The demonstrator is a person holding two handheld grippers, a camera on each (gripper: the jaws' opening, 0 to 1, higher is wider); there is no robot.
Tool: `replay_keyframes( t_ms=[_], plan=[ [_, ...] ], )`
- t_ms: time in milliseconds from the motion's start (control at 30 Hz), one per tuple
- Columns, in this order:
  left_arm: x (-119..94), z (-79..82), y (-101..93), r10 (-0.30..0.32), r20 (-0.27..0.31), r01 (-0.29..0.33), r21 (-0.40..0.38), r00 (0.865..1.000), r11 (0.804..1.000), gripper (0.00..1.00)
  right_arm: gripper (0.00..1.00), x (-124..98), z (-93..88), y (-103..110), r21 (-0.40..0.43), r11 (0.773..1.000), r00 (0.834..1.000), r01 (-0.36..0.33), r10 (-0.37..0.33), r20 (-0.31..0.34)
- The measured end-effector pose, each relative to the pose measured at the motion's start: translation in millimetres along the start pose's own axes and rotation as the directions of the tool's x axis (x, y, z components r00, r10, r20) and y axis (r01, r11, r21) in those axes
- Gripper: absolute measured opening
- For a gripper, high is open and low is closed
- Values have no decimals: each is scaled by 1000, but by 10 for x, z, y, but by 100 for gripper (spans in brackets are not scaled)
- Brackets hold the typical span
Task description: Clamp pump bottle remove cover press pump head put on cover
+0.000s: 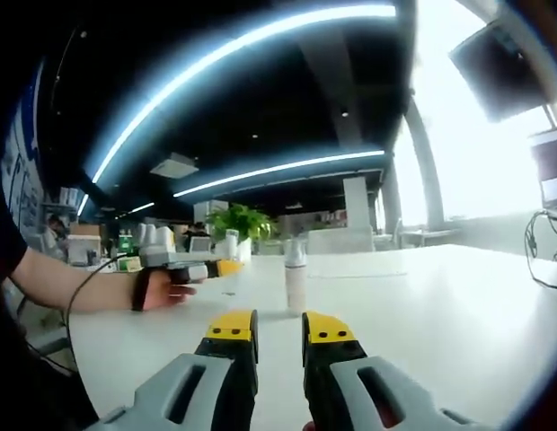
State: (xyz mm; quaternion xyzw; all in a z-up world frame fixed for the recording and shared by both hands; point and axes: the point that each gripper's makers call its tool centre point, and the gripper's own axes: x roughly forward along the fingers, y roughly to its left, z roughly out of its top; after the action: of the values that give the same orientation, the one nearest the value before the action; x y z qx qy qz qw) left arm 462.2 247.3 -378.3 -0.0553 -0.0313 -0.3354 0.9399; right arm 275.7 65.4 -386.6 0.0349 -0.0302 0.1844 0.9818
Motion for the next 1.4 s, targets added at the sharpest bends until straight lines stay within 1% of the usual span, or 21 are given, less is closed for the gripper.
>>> replay_keyframes(
  t_ms=[100, 167, 267, 333, 467, 567, 633, 700, 767, 833, 967, 1000, 1067, 1167, 1400],
  plan=[
    [19, -7, 22, -2, 0, 2, -8, 1000, 1000, 15, 14, 0, -3, 10, -2, 1000, 1000, -2, 2, 0],
    [11, -25, 10, 5, -9, -5, 6, 1000, 1000, 15, 14, -1, -4, 11, -5, 1000, 1000, -2, 2, 0],
    [69, -59, 41, 20, -23, -19, 17, 1000, 1000, 15, 14, -3, -3, 9, -6, 1000, 1000, -1, 1, 1],
    [92, -55, 16, 22, -29, -22, 18, 999, 1000, 15, 14, -3, -5, 5, -7, 1000, 1000, -2, 2, 2],
    [209, -50, -5, 30, -20, -30, 14, 999, 999, 15, 14, -2, -7, -1, -3, 1000, 1000, -1, 1, 2],
    [284, -96, -24, 47, -35, -46, 53, 998, 998, 15, 14, 0, -7, -3, 0, 1000, 1000, -1, 1, 3],
    [319, -132, -17, 62, -51, -59, 64, 997, 996, 15, 14, 4, -9, -9, 1, 1000, 1000, 0, 0, 1],
    [358, -162, 35, 75, -63, -70, 79, 995, 994, 14, 14, 7, -6, -5, 2, 1000, 1000, -1, 1, 3],
    [372, -186, 16, 90, -71, -84, 91, 993, 992, 14, 14, 7, -4, -1, 1, 1000, 1000, -2, 2, 4],
    [367, -212, -13, 93, -86, -84, 99, 992, 992, 14, 14, 5, -2, 0, 1, 1000, 1000, -2, 2, 5],
    [370, -267, -1, 83, -103, -70, 123, 991, 990, 14, 14, -1, 5, 2, 3, 1000, 1000, -3, 3, 9],
    [353, -284, -28, 82, -109, -67, 128, 991, 989, 14, 14, -4, 13, 7, 5, 1000, 1000, -5, 5, 13],
    [340, -276, -38, 82, -107, -66, 142, 991, 988, 14, 14, -6, 14, 4, 5, 1000, 1000, -4, 3, 14],
    [320, -281, 13, 85, -111, -70, 132, 990, 989, 15, 14, -4, 18, 3, 7, 1000, 1000, -4, 4, 16],
    [274, -294, 0, 78, -121, -63, 125, 990, 990, 15, 14, -6, 15, 1, 2, 1000, 1000, -3, 3, 14]
  ],
)
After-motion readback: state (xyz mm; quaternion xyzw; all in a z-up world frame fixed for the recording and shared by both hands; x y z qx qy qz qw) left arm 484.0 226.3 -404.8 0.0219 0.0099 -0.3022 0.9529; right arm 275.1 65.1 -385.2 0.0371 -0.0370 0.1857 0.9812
